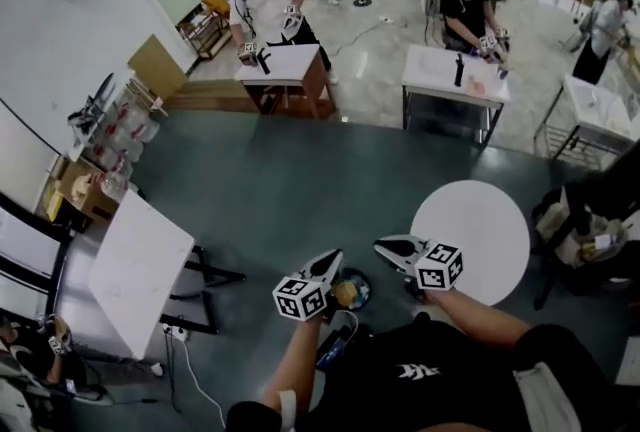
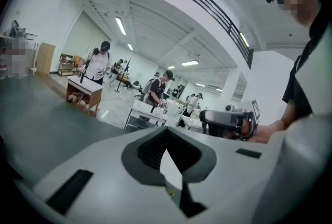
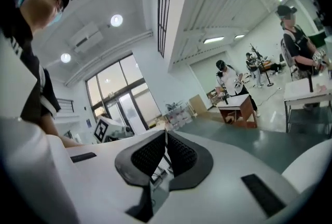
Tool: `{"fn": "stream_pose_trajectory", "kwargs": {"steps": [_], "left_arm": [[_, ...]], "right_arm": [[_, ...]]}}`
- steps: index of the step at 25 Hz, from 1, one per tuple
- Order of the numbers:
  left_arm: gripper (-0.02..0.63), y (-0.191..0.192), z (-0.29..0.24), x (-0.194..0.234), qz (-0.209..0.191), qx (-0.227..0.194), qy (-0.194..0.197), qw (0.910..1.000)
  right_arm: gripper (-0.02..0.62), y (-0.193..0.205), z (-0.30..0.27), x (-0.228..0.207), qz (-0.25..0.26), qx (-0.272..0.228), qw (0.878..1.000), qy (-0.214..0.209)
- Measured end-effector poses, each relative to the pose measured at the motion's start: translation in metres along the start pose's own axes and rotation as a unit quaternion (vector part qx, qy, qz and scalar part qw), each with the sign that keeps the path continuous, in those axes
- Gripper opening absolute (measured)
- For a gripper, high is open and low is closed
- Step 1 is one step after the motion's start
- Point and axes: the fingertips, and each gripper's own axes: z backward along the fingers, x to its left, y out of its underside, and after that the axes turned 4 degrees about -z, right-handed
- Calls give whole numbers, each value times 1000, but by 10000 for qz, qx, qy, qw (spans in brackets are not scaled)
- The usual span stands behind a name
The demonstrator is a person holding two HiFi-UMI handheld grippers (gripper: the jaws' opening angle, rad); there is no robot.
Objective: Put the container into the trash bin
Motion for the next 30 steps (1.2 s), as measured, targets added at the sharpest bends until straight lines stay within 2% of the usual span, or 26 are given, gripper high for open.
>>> {"fn": "stream_pose_trajectory", "kwargs": {"steps": [3, 8, 11, 16, 30], "left_arm": [[3, -26, 2, -21, -243, -202, 162, 9994], [3, -60, 9, -68, -758, -523, 526, 9944], [3, -62, 7, -81, -1003, -615, 581, 9914], [3, -69, -1, -101, -1001, -741, 689, 9898], [3, -64, -28, -143, -984, -819, 603, 9899]], "right_arm": [[41, -41, 25, 19, -132, -614, 9977, -251], [41, -85, 63, 58, 469, -1103, 9898, -770], [41, -86, 74, 64, 770, -1087, 9863, -976], [40, -88, 87, 71, 921, -945, 9827, -1303], [40, -66, 129, 61, 714, -614, 9805, -1724]]}}
